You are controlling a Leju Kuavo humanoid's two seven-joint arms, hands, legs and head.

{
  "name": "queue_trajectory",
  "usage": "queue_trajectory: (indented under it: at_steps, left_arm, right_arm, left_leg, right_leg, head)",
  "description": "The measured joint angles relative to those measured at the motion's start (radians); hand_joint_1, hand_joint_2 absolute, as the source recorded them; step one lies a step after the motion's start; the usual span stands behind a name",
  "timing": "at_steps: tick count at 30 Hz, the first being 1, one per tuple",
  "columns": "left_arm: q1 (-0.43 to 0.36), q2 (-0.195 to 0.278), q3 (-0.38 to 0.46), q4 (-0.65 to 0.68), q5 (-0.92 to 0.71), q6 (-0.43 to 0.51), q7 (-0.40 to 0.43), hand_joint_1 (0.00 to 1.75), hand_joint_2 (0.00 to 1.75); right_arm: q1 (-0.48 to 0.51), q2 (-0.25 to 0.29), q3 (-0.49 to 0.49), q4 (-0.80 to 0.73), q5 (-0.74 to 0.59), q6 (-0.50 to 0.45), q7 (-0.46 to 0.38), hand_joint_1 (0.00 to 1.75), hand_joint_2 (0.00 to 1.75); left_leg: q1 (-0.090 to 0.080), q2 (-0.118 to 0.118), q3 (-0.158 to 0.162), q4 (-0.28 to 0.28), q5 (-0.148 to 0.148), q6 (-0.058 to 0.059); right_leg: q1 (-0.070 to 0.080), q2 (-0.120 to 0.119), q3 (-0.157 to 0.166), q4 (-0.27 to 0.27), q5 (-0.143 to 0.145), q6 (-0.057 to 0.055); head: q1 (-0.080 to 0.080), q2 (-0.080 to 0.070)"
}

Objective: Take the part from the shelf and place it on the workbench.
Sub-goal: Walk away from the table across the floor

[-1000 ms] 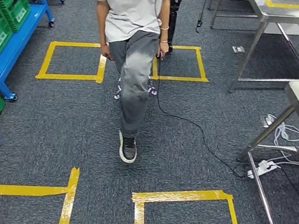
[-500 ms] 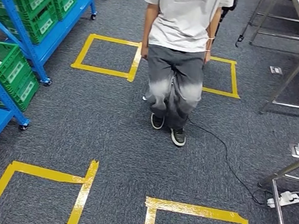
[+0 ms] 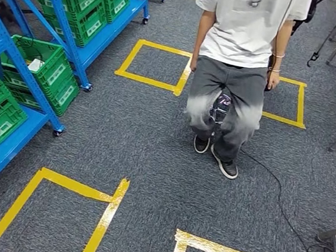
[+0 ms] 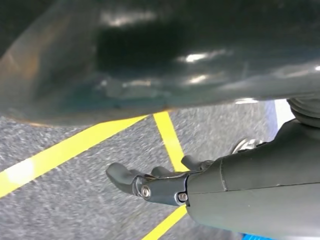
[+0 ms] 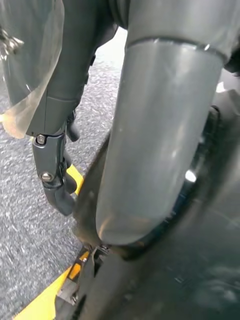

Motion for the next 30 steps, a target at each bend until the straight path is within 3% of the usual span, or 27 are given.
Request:
queue_trajectory:
  at_steps: [2,3,4,5,7,9,12,14,16,18,19,21,23,25,27,28,30]
  left_arm:
    - [0.000,0.001,0.007,0.000,0.010,-0.001,0.008,0.00,0.00]
    - [0.002,0.003,0.012,0.000,0.015,-0.002,0.011,0.00,0.00]
    - [0.005,0.005,0.016,0.000,0.020,-0.002,0.013,0.00,0.00]
    - [0.008,0.009,0.021,0.000,0.030,0.001,0.013,0.00,0.00]
    - [0.009,0.016,0.045,0.000,0.083,0.020,0.000,0.00,0.00]
    - [0.004,0.022,0.088,0.000,0.140,0.048,-0.020,0.00,0.00]
    - [0.006,0.034,0.136,0.000,0.156,0.071,-0.037,0.00,0.00]
    - [0.006,0.041,0.152,0.000,0.157,0.076,-0.041,0.00,0.00]
    - [0.002,0.043,0.164,0.000,0.156,0.078,-0.043,0.00,0.00]
    - [0.000,0.041,0.170,0.000,0.153,0.072,-0.037,0.00,0.00]
    - [0.001,0.040,0.172,0.000,0.150,0.067,-0.030,0.00,0.00]
    - [0.003,0.038,0.173,0.000,0.138,0.056,-0.012,0.00,0.00]
    - [0.002,0.037,0.174,0.000,0.128,0.050,-0.002,0.00,0.00]
    - [0.002,0.037,0.174,0.000,0.124,0.047,0.001,0.00,0.00]
    - [0.007,0.038,0.174,0.001,0.124,0.046,0.002,0.00,0.00]
    - [0.009,0.038,0.174,0.001,0.124,0.046,0.002,0.00,0.00]
    - [0.007,0.038,0.174,0.001,0.124,0.045,0.002,0.00,0.00]
  right_arm:
    - [0.003,0.000,0.000,0.000,0.002,-0.026,-0.020,0.00,0.00]
    - [0.003,-0.001,0.000,0.000,0.002,-0.037,-0.030,0.00,0.00]
    - [0.002,-0.001,0.000,0.000,0.002,-0.043,-0.037,0.00,0.00]
    - [0.001,-0.001,0.000,0.000,0.004,-0.045,-0.041,0.00,0.00]
    - [0.000,-0.001,0.000,0.000,0.008,-0.040,-0.041,0.00,0.00]
    - [0.000,-0.001,0.000,0.000,0.014,-0.031,-0.035,0.00,0.00]
    - [-0.004,-0.001,0.000,-0.001,0.020,-0.021,-0.026,0.00,0.00]
    - [-0.004,-0.002,0.000,-0.002,0.021,-0.018,-0.024,0.00,0.00]
    - [-0.001,-0.002,0.000,-0.002,0.023,-0.014,-0.021,0.00,0.00]
    - [0.002,-0.002,0.000,-0.002,0.030,-0.021,-0.029,0.00,0.00]
    - [0.003,-0.002,0.000,-0.002,0.035,-0.031,-0.041,0.00,0.00]
    - [0.004,-0.002,0.001,-0.002,0.039,-0.052,-0.069,0.00,0.00]
    - [0.005,-0.002,0.002,-0.001,0.039,-0.058,-0.081,0.00,0.00]
    - [0.006,-0.002,0.003,0.000,0.039,-0.058,-0.084,0.00,0.00]
    - [0.005,-0.002,0.004,0.000,0.039,-0.058,-0.086,0.00,0.00]
    - [0.004,-0.001,0.005,0.000,0.039,-0.058,-0.086,0.00,0.00]
    - [0.005,0.000,0.006,0.000,0.039,-0.058,-0.088,0.00,0.00]
  left_leg:
    - [0.003,0.017,-0.060,0.123,-0.048,-0.005]
    - [0.004,0.019,-0.074,0.150,-0.049,-0.005]
    - [0.005,0.021,-0.068,0.138,-0.030,-0.005]
    - [0.004,0.027,-0.045,0.089,0.004,-0.002]
    - [-0.004,0.069,0.021,-0.044,0.062,0.008]
    - [-0.016,0.104,0.053,-0.113,0.072,0.019]
    - [-0.017,0.082,0.058,-0.127,0.068,0.031]
    - [-0.010,0.059,0.067,-0.139,0.073,0.041]
    - [-0.007,0.035,0.070,-0.142,0.075,0.047]
    - [-0.006,0.008,0.070,-0.142,0.074,0.048]
    - [-0.006,-0.006,0.071,-0.141,0.074,0.047]
    - [-0.002,-0.034,0.075,-0.138,0.070,0.042]
    - [-0.001,-0.060,0.071,-0.129,0.065,0.032]
    - [0.000,-0.082,0.061,-0.124,0.066,0.020]
    - [0.003,-0.095,0.055,-0.122,0.068,0.011]
    - [0.002,-0.081,0.050,-0.111,0.061,0.007]
    - [0.000,-0.026,0.017,-0.038,0.019,-0.002]
  right_leg:
    - [0.004,-0.033,0.003,0.000,-0.005,-0.006]
    - [0.005,-0.047,0.005,0.000,-0.007,-0.007]
    - [0.006,-0.060,0.007,0.000,-0.010,-0.007]
    - [0.007,-0.072,0.011,0.000,-0.013,-0.007]
    - [0.011,-0.095,0.020,0.000,-0.021,-0.002]
    - [0.015,-0.117,0.024,0.000,-0.028,0.007]
    - [0.016,-0.139,0.037,-0.001,-0.039,0.021]
    - [0.012,-0.094,0.022,0.042,-0.070,0.030]
    - [0.009,-0.033,-0.041,0.164,-0.127,0.034]
    - [0.008,-0.014,-0.106,0.270,-0.152,0.036]
    - [0.008,-0.011,-0.119,0.276,-0.135,0.036]
    - [0.005,0.004,-0.088,0.175,-0.053,0.038]
    - [-0.001,0.051,-0.038,0.056,-0.001,0.038]
    - [-0.002,0.076,-0.018,0.019,-0.002,0.031]
    - [-0.001,0.055,-0.013,0.013,0.000,0.019]
    - [-0.001,0.043,-0.010,0.011,0.000,0.012]
    - [-0.001,0.014,-0.004,0.006,-0.001,0.000]
  head:
    - [-0.001,0.000]
    - [-0.001,0.000]
    - [-0.001,0.000]
    - [-0.001,0.000]
    - [-0.001,0.000]
    - [0.000,0.000]
    - [0.003,0.000]
    - [0.005,0.000]
    - [0.010,0.000]
    - [0.011,0.000]
    - [0.011,0.000]
    - [0.011,0.000]
    - [0.011,0.000]
    - [0.012,0.000]
    - [0.011,0.000]
    - [0.008,0.000]
    - [0.000,0.000]
